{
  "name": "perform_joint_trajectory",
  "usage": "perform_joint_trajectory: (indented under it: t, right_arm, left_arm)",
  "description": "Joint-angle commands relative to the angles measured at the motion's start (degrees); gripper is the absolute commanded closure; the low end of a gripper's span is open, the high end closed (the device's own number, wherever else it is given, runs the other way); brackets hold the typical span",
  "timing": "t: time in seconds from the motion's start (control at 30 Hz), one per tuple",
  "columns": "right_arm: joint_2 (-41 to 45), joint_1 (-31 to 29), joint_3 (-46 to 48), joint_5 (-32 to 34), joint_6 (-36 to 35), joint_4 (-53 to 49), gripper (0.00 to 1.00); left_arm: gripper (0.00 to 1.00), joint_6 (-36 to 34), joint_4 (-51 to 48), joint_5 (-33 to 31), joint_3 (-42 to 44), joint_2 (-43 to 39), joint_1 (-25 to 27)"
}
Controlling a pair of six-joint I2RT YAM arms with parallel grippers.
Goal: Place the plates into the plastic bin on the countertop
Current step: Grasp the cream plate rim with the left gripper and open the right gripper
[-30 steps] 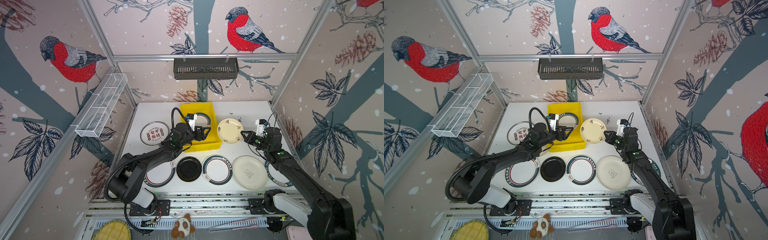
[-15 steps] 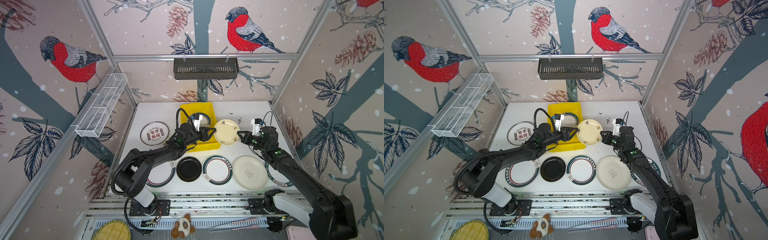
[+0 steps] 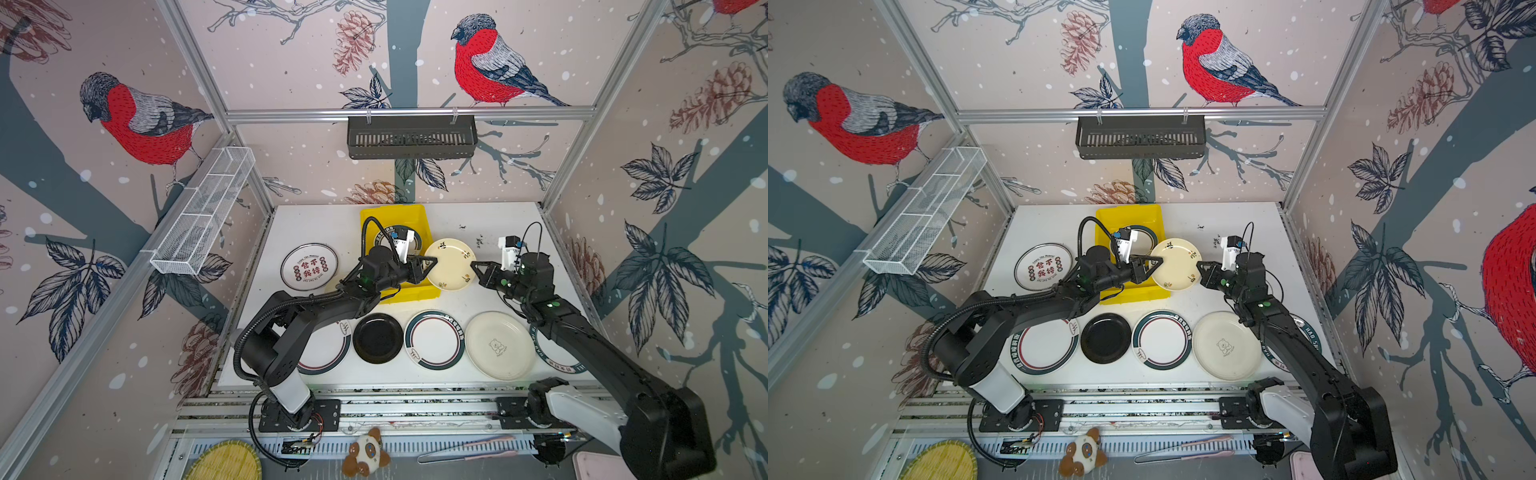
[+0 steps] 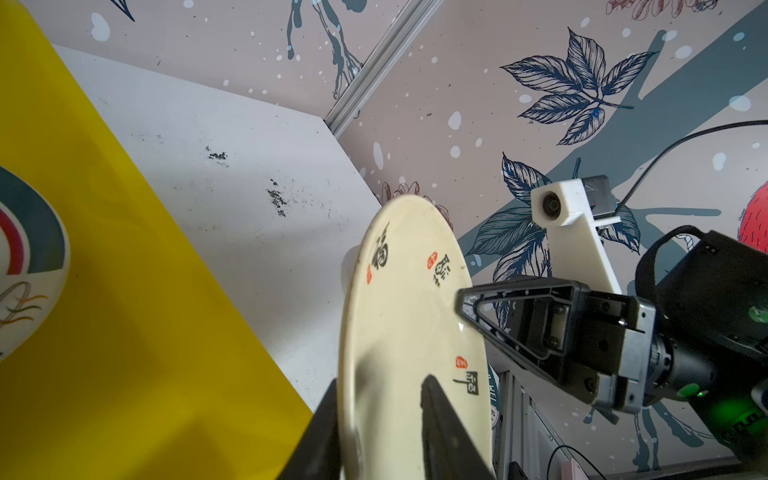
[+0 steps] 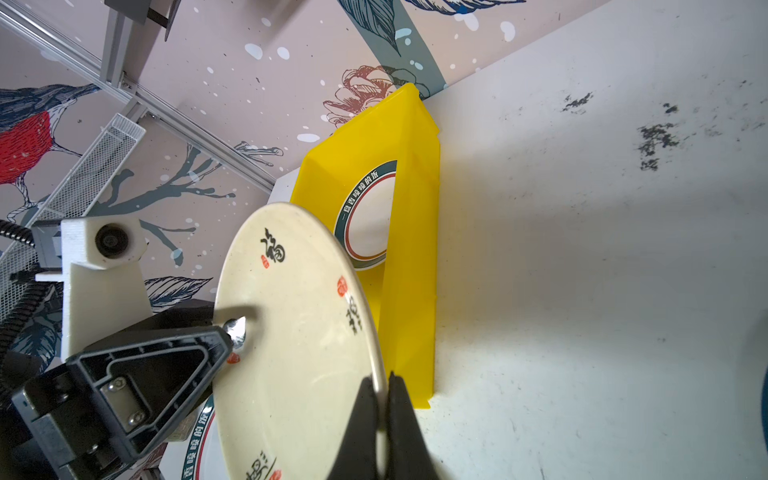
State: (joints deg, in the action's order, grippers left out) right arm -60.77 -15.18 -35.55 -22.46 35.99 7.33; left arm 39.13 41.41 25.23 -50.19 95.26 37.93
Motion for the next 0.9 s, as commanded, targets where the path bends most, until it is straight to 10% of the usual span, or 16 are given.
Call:
perform_joint_trajectory:
  t: [0.0,0.3,0.63,0.87]
  right_arm:
    - [0.3,-0.2,0.0,0.0,-0.5,2.7,0.95]
    - [1.2,-0.2,1.0,-1.0,-0.7,4.6,0.8]
    - [4.1,-0.3,2.2,1.8,-1.4,4.0,0.1]
    - [5.3,-0.2,2.4,4.4,-2.3,2.5,0.04]
  left_arm:
    - [0.74,0.7,3.2,0.1,-0.4,0.0,0.0]
    - [0.99,-0.1,1.3,-0.2,-1.4,0.0,0.0]
    - [1.0,-2.5,-4.0,-3.1,-3.4,-2.4,-2.2]
    - [1.0,-3.8,-8.4,-6.0,-3.8,-4.6,-6.4]
